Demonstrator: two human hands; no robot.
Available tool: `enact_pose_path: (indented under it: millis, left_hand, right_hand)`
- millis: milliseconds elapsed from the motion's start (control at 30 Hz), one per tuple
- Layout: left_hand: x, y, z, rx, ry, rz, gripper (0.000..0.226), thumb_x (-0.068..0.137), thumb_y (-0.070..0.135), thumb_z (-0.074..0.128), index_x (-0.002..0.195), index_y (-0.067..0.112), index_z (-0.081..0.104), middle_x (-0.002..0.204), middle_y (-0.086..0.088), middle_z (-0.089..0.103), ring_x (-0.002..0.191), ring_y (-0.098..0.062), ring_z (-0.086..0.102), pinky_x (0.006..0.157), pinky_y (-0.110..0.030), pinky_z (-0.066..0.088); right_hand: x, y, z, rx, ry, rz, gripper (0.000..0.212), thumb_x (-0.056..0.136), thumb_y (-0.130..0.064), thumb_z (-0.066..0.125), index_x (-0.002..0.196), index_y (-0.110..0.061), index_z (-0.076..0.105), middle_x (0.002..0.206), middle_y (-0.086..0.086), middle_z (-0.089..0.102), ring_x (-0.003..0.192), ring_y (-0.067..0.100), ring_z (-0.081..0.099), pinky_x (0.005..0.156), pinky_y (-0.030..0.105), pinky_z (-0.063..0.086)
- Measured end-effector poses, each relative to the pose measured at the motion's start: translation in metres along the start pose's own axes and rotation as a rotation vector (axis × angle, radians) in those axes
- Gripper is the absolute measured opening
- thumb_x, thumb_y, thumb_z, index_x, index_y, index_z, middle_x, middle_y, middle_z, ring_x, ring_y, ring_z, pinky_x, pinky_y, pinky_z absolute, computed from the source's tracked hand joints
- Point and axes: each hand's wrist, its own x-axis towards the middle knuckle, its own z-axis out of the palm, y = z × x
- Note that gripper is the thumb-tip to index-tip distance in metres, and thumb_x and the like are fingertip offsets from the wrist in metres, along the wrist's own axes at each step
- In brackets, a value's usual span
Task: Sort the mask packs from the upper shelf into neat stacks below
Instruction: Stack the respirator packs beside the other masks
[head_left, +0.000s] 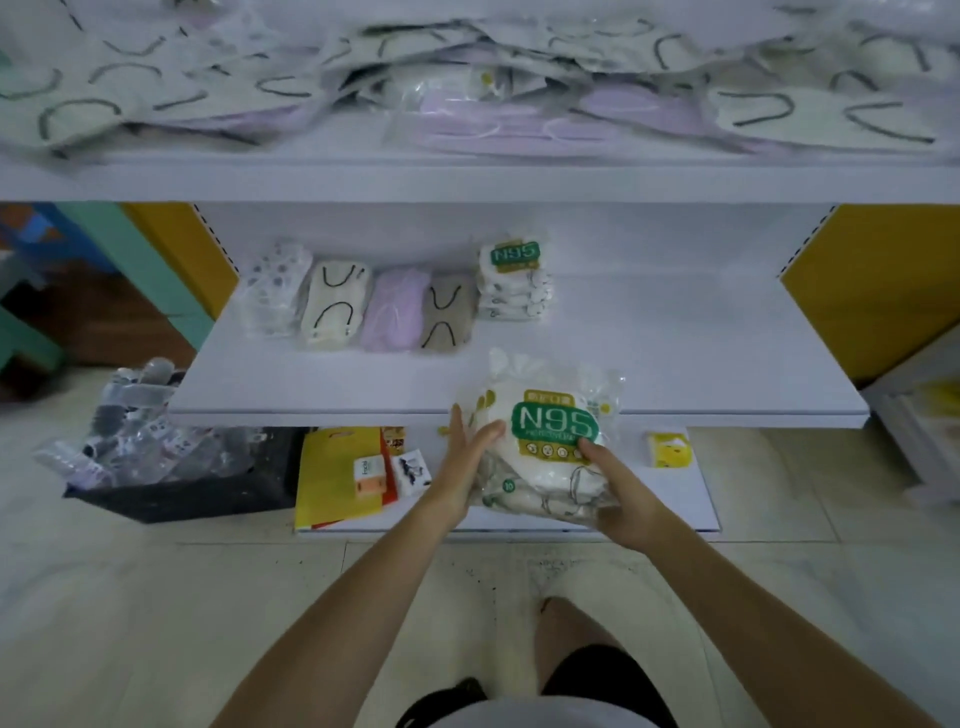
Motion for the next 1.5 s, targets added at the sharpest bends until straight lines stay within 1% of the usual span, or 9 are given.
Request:
enact_pose_path:
  millis: [200,333,533,700,867,1000,1167,1267,1500]
  left_hand:
    - [0.063,0.036,0.011,0.015,0.097,0.016,0.083,0.090,0.033,0.059,0.150,0.020,0.004,0.150,-0.008,0.029,0.114,-0.020,0.045,0.074,-0.029,0.046]
    - [0.132,0.055,0.020,0.053,0.084,0.025,0.088,0.076,0.054,0.065,0.145,0.015,0.027,0.141,-0.011,0.045,0.119,-0.026,0.050,0.085,-0.031,0.046]
    - [0.242,0.059,0.027,0.354,0.237,0.037,0.061,0.092,0.057,0.039,0.135,0.015,0.050,0.136,-0.012,0.052,0.121,-0.028,0.050,0.104,-0.045,0.039]
    - [0.248,0.057,0.040,0.461,0.392,0.011,0.056,0.100,0.048,0.017,0.142,0.018,0.039,0.147,-0.009,0.038,0.134,-0.030,0.034,0.113,-0.045,0.024]
    - [0.256,0.053,0.029,0.269,0.422,-0.156,0.065,0.095,0.061,0.022,0.147,0.024,0.028,0.153,-0.005,0.030,0.139,-0.029,0.028,0.115,-0.047,0.019]
    - [0.240,0.057,0.031,0.352,0.654,0.006,0.045,0.102,0.029,0.025,0.141,0.010,0.035,0.145,-0.012,0.036,0.130,-0.031,0.037,0.109,-0.041,0.029]
    - [0.236,0.033,0.027,0.356,0.490,0.375,0.031,0.090,0.012,0.035,0.107,-0.010,0.051,0.102,-0.027,0.052,0.100,-0.037,0.050,0.088,-0.044,0.043]
    - [0.247,0.025,0.021,0.462,0.371,0.392,0.058,0.079,0.035,0.032,0.116,-0.008,0.049,0.111,-0.033,0.050,0.106,-0.045,0.050,0.094,-0.055,0.043]
    - [0.278,0.035,0.005,0.608,0.183,0.340,0.055,0.079,0.038,0.053,0.131,0.020,0.048,0.129,-0.013,0.051,0.116,-0.027,0.055,0.096,-0.053,0.047]
  right_hand:
    - [0.066,-0.045,-0.002,-0.064,0.088,-0.053,0.021,0.090,-0.026,0.054,0.105,-0.013,0.062,0.090,0.005,0.074,0.077,0.019,0.071,0.065,0.032,0.059]
    - [0.137,-0.091,-0.015,-0.214,0.127,-0.099,0.037,0.089,-0.031,0.057,0.121,-0.011,0.059,0.107,0.007,0.069,0.095,0.023,0.066,0.096,0.042,0.048]
    - [0.225,-0.127,-0.030,-0.519,0.243,0.033,0.061,0.083,-0.059,0.055,0.129,-0.019,0.048,0.125,-0.006,0.048,0.123,0.020,0.043,0.105,0.043,0.037]
    - [0.252,-0.141,-0.033,-0.923,0.486,-0.232,0.051,0.088,-0.053,0.051,0.103,-0.005,0.062,0.110,0.014,0.063,0.094,0.026,0.057,0.076,0.031,0.049]
    - [0.246,-0.144,-0.022,-1.012,0.422,-0.422,0.037,0.094,-0.038,0.050,0.066,-0.014,0.049,0.069,0.002,0.053,0.072,0.018,0.050,0.055,0.028,0.036]
    - [0.237,-0.138,-0.027,-0.954,0.329,-0.500,0.024,0.094,-0.035,0.052,0.084,-0.014,0.059,0.077,0.001,0.059,0.071,0.012,0.056,0.061,0.025,0.042]
    - [0.232,-0.144,-0.033,-0.735,0.288,-0.507,0.016,0.092,-0.029,0.056,0.078,-0.024,0.062,0.078,-0.003,0.065,0.074,0.012,0.063,0.073,0.029,0.051]
    - [0.245,-0.166,-0.021,-0.693,0.289,-0.503,0.020,0.092,-0.029,0.057,0.088,-0.011,0.064,0.085,0.001,0.066,0.079,0.014,0.064,0.075,0.028,0.054]
    - [0.302,-0.224,0.012,-0.713,0.289,-0.345,0.029,0.087,-0.035,0.063,0.103,-0.011,0.061,0.103,0.012,0.068,0.092,0.025,0.065,0.085,0.038,0.054]
